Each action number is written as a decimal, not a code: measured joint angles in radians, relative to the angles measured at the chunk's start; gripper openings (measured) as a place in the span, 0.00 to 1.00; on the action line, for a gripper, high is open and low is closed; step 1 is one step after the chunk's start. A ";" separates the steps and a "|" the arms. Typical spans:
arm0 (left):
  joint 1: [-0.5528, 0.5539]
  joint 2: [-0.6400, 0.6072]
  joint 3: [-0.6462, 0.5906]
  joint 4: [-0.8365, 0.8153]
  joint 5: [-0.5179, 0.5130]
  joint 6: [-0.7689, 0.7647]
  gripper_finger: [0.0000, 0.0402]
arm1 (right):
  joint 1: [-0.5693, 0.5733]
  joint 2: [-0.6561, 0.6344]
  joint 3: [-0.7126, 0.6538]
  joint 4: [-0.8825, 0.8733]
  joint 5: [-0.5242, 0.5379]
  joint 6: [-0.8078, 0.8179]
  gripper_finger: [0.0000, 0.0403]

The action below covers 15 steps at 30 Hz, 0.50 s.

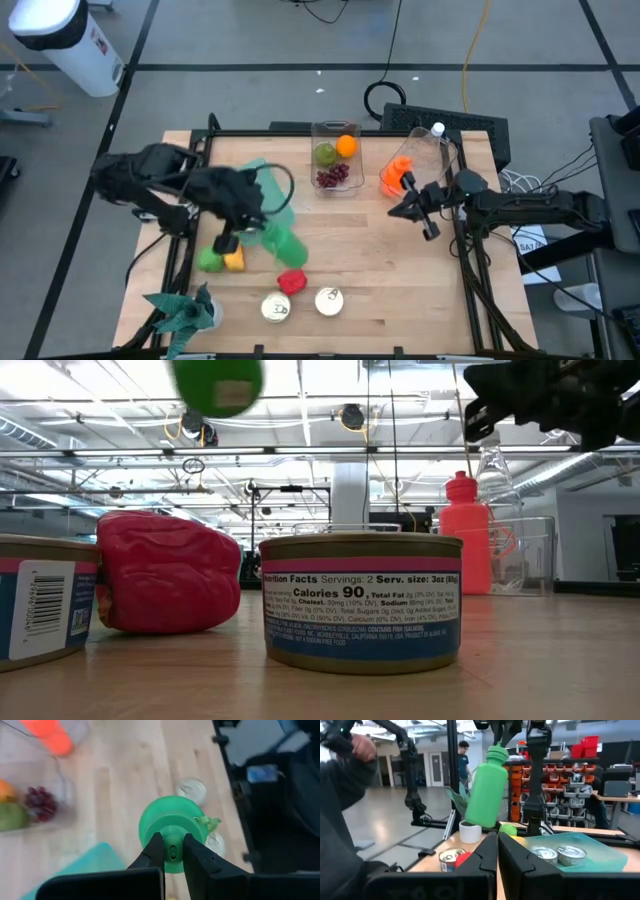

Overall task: Pick & Place Food Item
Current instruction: Put the green water bottle into the right transparent bin

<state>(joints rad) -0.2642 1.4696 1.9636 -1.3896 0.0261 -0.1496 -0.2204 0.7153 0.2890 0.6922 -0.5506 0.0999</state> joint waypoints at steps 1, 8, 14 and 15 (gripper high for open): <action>0.023 0.004 0.006 0.008 0.000 0.012 0.07 | -0.001 -0.007 0.000 0.000 0.000 0.014 0.01; 0.174 0.096 0.045 0.053 0.018 0.132 0.07 | -0.001 -0.094 0.001 -0.066 -0.002 0.050 0.00; 0.280 0.219 0.160 0.070 0.027 0.242 0.07 | 0.007 -0.142 0.001 -0.140 -0.091 0.095 0.00; 0.297 0.242 0.189 0.080 0.026 0.252 0.07 | 0.019 -0.143 0.001 -0.140 -0.135 0.104 0.00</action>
<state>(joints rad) 0.0327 1.7115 2.1523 -1.3097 0.0517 0.1022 -0.2010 0.5723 0.2897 0.5521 -0.6856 0.2037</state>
